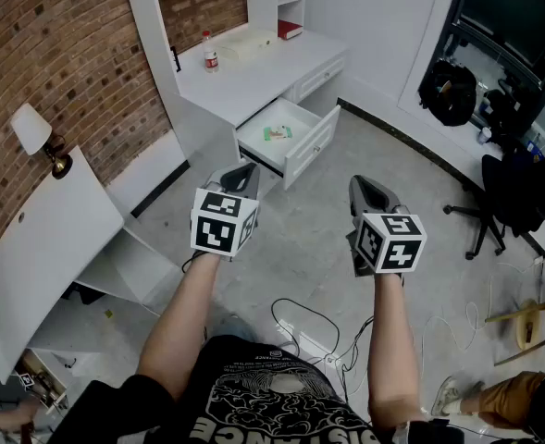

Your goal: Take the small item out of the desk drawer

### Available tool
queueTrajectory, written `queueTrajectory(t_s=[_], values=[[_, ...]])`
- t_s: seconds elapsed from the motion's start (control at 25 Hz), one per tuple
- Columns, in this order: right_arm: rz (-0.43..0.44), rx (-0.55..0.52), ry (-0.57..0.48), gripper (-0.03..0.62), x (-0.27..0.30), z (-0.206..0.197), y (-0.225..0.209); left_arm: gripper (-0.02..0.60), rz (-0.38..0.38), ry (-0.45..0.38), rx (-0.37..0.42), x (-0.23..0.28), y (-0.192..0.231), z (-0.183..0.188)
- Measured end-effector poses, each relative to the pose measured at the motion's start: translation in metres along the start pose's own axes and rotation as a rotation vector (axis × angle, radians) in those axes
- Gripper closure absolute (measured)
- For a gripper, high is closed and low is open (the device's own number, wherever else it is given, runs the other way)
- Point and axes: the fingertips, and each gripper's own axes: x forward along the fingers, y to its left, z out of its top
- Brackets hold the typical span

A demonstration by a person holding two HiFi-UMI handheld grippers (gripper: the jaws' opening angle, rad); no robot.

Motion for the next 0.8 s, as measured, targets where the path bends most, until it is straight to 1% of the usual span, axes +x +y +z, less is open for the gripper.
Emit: queueTrajectory(t_s=[0.24, 0.32, 0.4, 0.56, 0.8], values=[[0.014, -0.013, 0.027, 0.588, 0.006, -0.005, -0.002, 0.575, -0.006, 0.007, 0.003, 0.010, -0.002, 0.002], [0.021, -0.017, 0.031, 0.563, 0.012, -0.005, -0.004, 0.575, -0.006, 0.010, 0.003, 0.016, 0.000, 0.000], [0.028, -0.024, 0.035, 0.556, 0.020, -0.006, -0.006, 0.577, -0.005, 0.012, 0.001, 0.023, 0.004, -0.002], [0.031, -0.037, 0.042, 0.540, 0.045, -0.003, -0.009, 0.575, -0.005, 0.016, -0.008, 0.042, 0.021, -0.003], [0.055, -0.064, 0.064, 0.491, 0.100, 0.003, -0.013, 0.575, -0.008, 0.022, -0.014, 0.085, 0.055, -0.004]])
